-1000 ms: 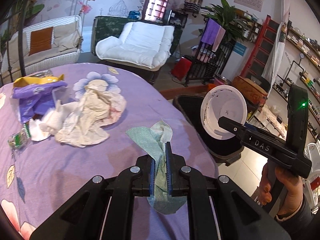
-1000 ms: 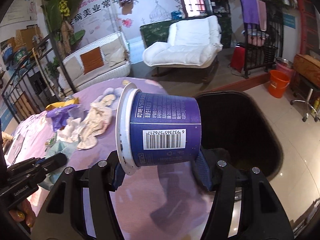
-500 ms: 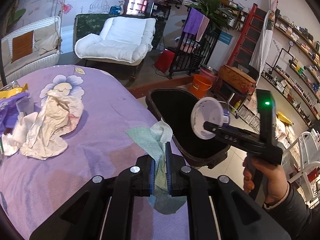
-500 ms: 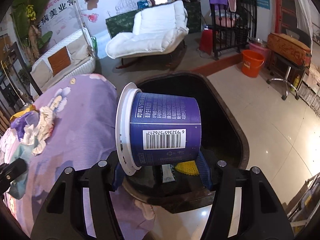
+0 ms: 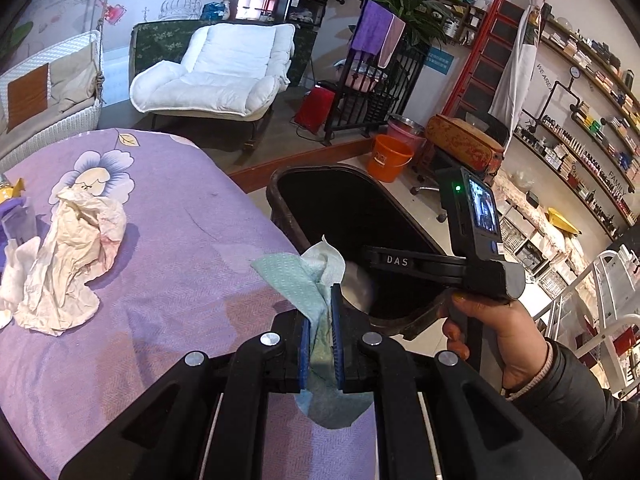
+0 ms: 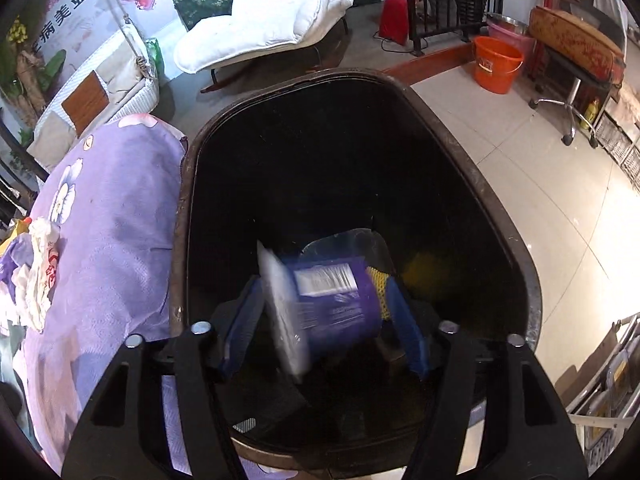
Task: Collect trash
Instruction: 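Move the green cloth over the bin and release it with the left tool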
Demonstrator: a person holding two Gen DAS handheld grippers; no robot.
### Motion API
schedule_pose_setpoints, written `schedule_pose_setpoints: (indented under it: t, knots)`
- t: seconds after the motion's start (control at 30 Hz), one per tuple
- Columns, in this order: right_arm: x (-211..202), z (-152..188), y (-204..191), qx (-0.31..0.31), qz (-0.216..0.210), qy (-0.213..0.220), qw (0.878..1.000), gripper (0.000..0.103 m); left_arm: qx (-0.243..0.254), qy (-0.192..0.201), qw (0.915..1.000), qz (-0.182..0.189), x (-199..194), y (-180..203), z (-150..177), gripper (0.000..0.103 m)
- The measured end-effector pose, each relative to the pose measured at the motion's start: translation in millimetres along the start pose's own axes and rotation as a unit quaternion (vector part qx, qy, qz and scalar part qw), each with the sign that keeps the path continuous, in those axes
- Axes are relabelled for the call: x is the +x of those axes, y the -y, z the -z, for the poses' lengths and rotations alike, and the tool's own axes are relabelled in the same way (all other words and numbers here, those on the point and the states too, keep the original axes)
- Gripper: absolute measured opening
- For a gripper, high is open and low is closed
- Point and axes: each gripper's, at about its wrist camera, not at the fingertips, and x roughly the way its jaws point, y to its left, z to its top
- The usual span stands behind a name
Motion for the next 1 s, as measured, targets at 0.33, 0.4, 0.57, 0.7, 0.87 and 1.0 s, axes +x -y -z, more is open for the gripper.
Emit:
schedule_pose_setpoints:
  t: [0.33,0.4,0.57,0.7,0.87,1.0]
  knots:
    - [-39,18,-4,-0.014,0.005,0.068,0.998,0.07,0.004,-0.017,0.9997,0.02,21,10,-12,0.01]
    - [-54,26,-2,-0.017,0.01,0.092,0.996,0.072,0.006,-0.019,0.9994,0.028,26,13,-15,0.01]
    - [-82,39,8,-0.011,0.031,0.136,0.99,0.075,0.01,-0.033,0.9984,0.045,46,24,-25,0.01]
    - [-98,49,26,0.018,0.048,0.158,0.986,0.077,0.012,-0.049,0.9972,0.055,64,34,-31,0.01]
    - [-108,56,47,0.043,0.054,0.163,0.984,0.077,0.023,-0.07,0.9959,0.053,87,46,-35,0.01]
    - [-113,62,61,0.057,0.059,0.164,0.983,0.077,0.028,-0.082,0.9949,0.05,102,53,-37,0.01]
